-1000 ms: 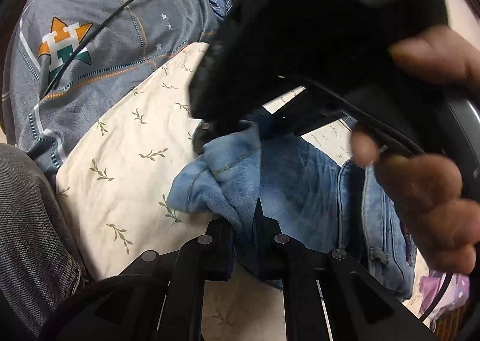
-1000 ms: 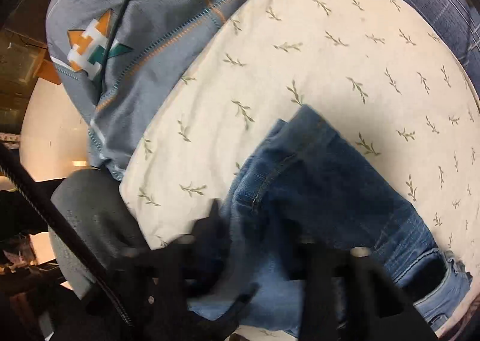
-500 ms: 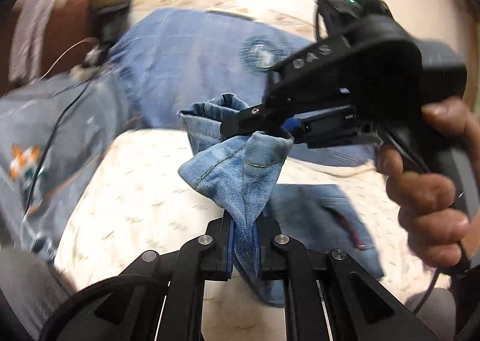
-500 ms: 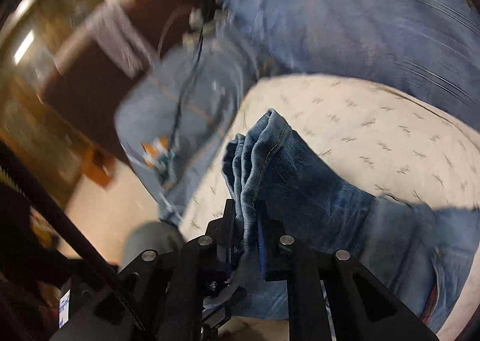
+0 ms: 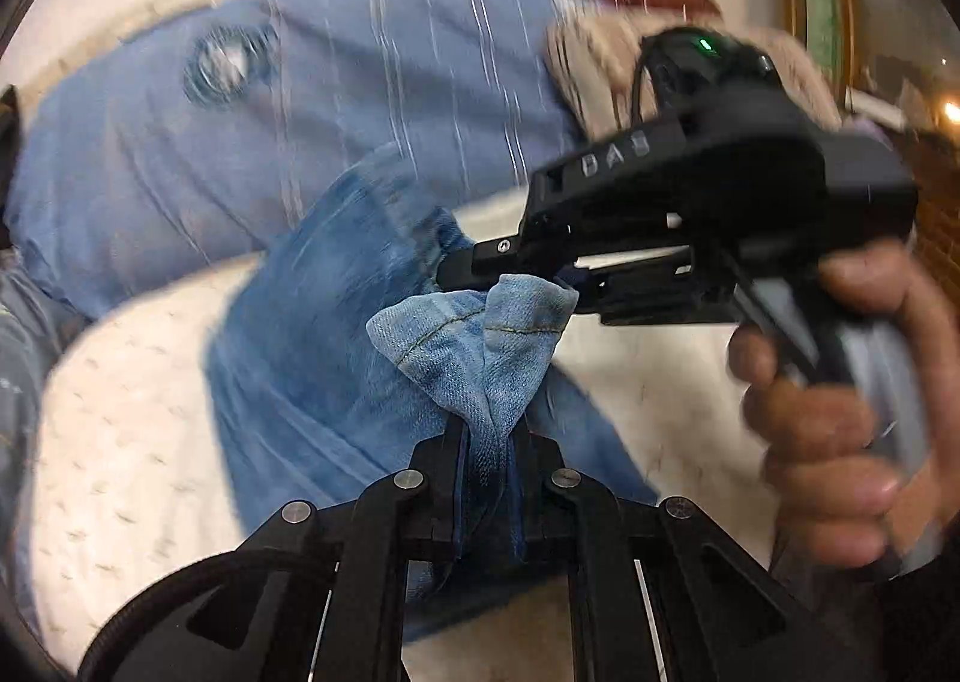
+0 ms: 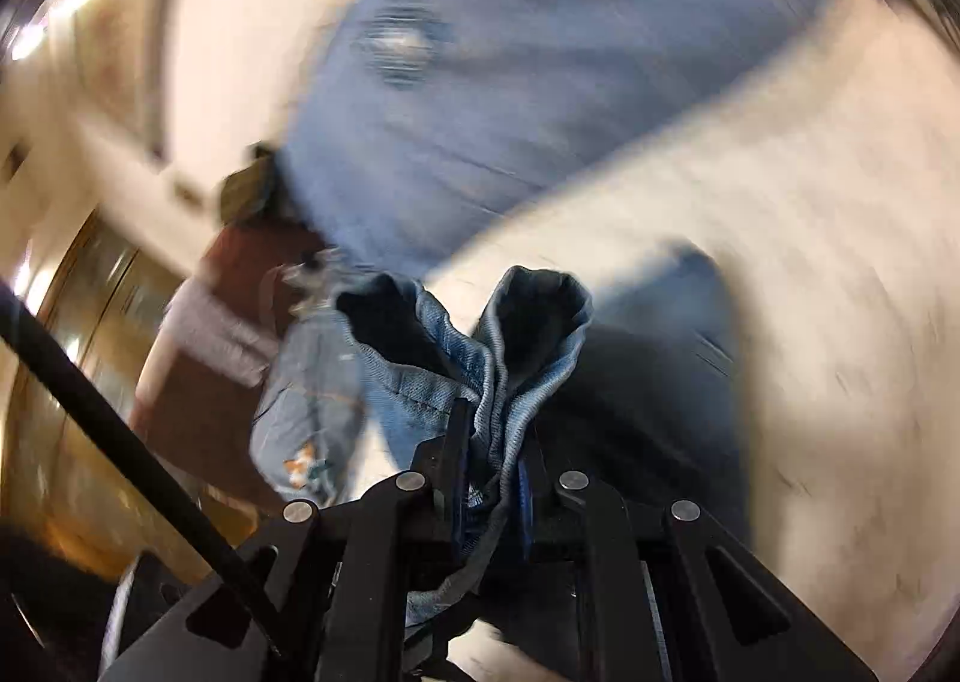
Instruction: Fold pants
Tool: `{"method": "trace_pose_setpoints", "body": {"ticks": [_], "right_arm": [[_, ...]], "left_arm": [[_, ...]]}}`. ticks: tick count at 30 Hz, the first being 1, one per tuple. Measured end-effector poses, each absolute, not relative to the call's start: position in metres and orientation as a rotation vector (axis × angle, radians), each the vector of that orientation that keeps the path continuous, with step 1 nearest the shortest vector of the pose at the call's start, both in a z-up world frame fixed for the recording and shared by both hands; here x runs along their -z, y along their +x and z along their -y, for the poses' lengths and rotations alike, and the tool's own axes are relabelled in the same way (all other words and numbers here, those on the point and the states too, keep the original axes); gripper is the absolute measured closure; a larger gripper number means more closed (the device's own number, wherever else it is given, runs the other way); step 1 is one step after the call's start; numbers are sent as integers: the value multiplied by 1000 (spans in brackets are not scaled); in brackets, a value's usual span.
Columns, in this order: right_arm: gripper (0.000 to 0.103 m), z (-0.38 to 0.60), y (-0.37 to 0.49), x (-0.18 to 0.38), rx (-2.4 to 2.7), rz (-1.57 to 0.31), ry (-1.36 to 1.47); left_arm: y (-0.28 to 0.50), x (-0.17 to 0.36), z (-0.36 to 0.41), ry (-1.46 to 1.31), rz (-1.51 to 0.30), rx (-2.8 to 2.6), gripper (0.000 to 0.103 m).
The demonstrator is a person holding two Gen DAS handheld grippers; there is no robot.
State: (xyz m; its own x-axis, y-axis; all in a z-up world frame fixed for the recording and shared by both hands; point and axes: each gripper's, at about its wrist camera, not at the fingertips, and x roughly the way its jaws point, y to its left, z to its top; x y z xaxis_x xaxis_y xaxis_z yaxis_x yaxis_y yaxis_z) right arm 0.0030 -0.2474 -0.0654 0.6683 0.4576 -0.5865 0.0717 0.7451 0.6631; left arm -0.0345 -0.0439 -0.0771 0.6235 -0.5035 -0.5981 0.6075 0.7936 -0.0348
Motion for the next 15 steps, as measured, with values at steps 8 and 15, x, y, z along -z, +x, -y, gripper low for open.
{"method": "trace_pose_setpoints", "body": {"ticks": [8,15], "right_arm": [[73,254,17,81,-166,-966,678],[49,277,-11,56,-154,-809,713]], "left_arm": [[-24,84,27,63,-680,698,76],[-49,81,51,217,-594,715,68]]}}
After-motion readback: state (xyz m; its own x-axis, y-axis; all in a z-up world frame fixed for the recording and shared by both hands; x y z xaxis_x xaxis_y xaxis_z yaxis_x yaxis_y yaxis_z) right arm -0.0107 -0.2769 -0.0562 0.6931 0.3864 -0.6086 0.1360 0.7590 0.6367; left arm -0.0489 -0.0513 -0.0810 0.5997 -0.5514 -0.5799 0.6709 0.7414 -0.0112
